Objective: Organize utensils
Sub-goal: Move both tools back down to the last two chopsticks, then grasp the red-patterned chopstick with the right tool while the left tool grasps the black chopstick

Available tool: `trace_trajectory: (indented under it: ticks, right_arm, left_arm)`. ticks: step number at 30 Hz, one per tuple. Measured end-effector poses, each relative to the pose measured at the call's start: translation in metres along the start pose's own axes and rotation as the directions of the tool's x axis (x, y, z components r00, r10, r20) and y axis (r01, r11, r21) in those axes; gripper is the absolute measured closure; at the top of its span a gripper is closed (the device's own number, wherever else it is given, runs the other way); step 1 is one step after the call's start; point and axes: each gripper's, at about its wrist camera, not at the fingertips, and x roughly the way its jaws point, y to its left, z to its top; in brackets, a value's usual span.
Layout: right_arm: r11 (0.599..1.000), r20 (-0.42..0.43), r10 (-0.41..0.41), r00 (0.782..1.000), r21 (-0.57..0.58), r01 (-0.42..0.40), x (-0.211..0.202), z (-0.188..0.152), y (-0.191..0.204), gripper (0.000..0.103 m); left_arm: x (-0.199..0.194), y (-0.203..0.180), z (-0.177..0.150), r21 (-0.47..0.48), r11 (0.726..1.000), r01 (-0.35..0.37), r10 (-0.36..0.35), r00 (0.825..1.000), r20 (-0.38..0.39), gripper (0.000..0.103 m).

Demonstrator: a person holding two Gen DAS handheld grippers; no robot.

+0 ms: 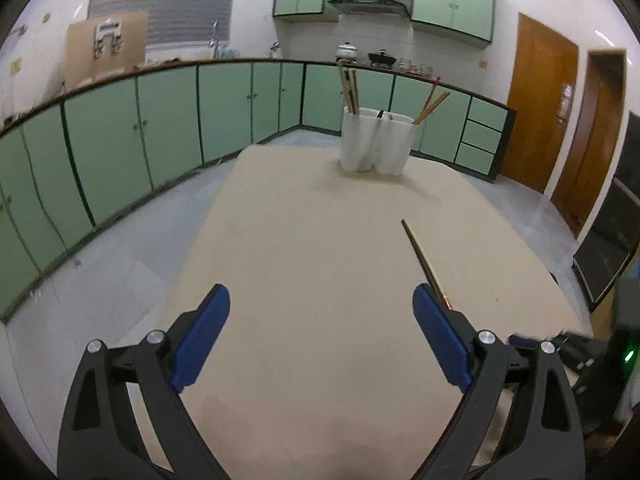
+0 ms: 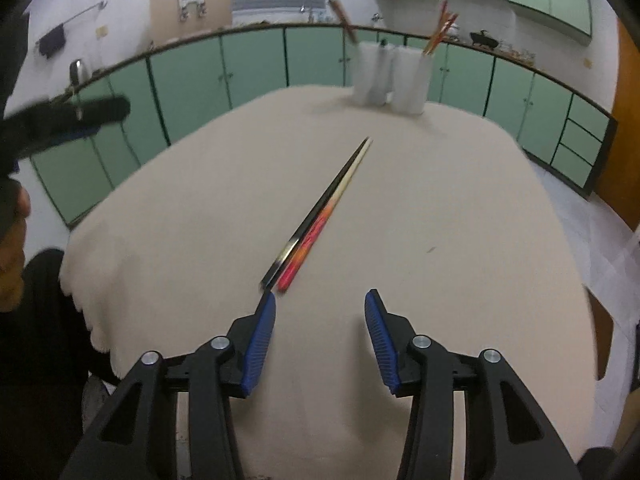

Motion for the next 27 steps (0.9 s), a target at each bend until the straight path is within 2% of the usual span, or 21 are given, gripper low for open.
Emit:
trace_trajectory:
  ticks: [3, 8, 10, 12, 15, 19, 24, 27]
  right_arm:
    - [0.999, 0.021, -0.028, 0.999, -0.024, 0.029, 0.008, -0.002, 0.006, 0.057]
    - [1.000, 0.034, -0.025, 0.999, -0.016, 0.025, 0.016, 0.007, 0.005, 0.057]
    - [1.000, 0.040, -0.024, 0.999, -0.006, 0.025, 0.017, 0.011, 0.001, 0.064]
    - [1.000, 0.042, -0.023, 0.999, 0.011, 0.022, 0.016, 0.010, -0.004, 0.081]
    - [0.998, 0.039, -0.029, 0.999, 0.047, 0.028, 0.014, 0.009, -0.017, 0.096]
    - [0.995, 0.038, -0.036, 0.999, 0.095, 0.032, 0.013, 0.008, -0.035, 0.096]
    - [0.996, 0.043, -0.022, 0.999, 0.088, 0.018, 0.015, 0.010, -0.039, 0.096]
    - [0.988, 0.048, -0.076, 0.996, 0.136, 0.069, 0.015, 0.009, -0.053, 0.097]
  left_arm:
    - [0.001, 0.001, -0.005, -0.009, 1.000, -0.002, 0.002, 1.000, -0.015, 0.013]
    - [0.004, -0.001, -0.008, 0.001, 1.000, 0.002, -0.002, 0.999, -0.034, 0.013]
    - [0.006, -0.001, -0.008, 0.005, 1.000, 0.000, 0.001, 0.999, -0.039, 0.013]
    - [0.006, -0.003, -0.009, 0.012, 1.000, -0.003, 0.003, 0.999, -0.041, 0.013]
    - [0.010, -0.004, -0.009, 0.011, 1.000, 0.004, -0.004, 0.999, -0.052, 0.013]
    - [0.019, -0.018, -0.016, 0.029, 0.999, 0.027, -0.025, 0.997, -0.070, 0.013]
    - [0.030, -0.035, -0.028, 0.045, 0.998, 0.045, -0.041, 0.995, -0.088, 0.013]
    - [0.037, -0.048, -0.035, 0.050, 0.997, 0.052, -0.046, 0.994, -0.096, 0.013]
